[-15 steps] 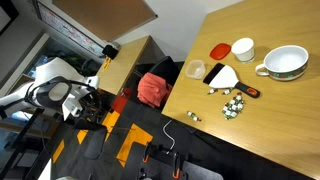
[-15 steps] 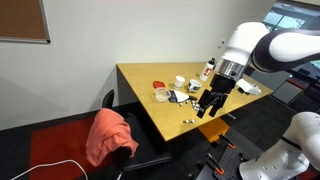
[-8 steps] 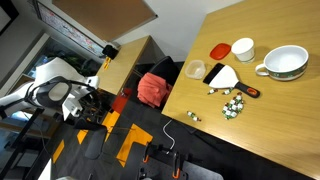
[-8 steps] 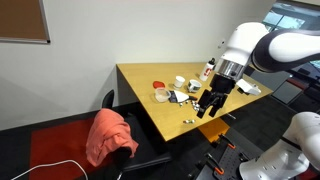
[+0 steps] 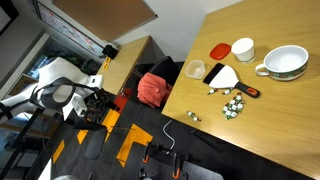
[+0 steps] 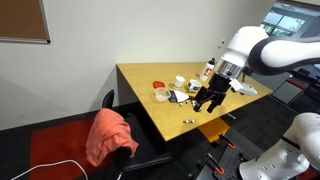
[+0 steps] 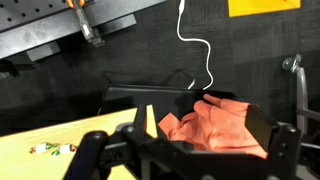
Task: Pick one sweet and put it in the clear bowl
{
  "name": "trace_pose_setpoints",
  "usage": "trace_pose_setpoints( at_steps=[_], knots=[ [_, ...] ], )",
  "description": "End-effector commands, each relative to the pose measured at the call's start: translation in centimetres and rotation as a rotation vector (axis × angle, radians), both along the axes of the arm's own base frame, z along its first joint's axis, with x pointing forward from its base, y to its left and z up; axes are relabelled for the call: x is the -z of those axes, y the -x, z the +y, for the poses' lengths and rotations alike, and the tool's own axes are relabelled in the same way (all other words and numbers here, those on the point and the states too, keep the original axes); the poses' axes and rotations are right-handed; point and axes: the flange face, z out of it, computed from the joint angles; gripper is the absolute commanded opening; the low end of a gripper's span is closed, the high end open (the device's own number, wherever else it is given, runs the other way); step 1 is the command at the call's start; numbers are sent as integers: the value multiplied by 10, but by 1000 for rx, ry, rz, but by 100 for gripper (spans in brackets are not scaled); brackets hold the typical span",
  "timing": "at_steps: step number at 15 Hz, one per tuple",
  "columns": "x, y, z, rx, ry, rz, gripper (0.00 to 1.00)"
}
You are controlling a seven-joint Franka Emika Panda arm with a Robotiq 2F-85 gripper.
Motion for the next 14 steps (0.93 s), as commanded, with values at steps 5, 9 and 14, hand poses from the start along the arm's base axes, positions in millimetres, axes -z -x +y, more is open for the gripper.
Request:
trace_pose_setpoints(
  at_steps=[5,9,14],
  knots=[
    [49,6,-78,357,135,-100,100],
    [67,-15,-118,534,207,-111,100],
    [108,-22,-157,699,294,-95,100]
  ],
)
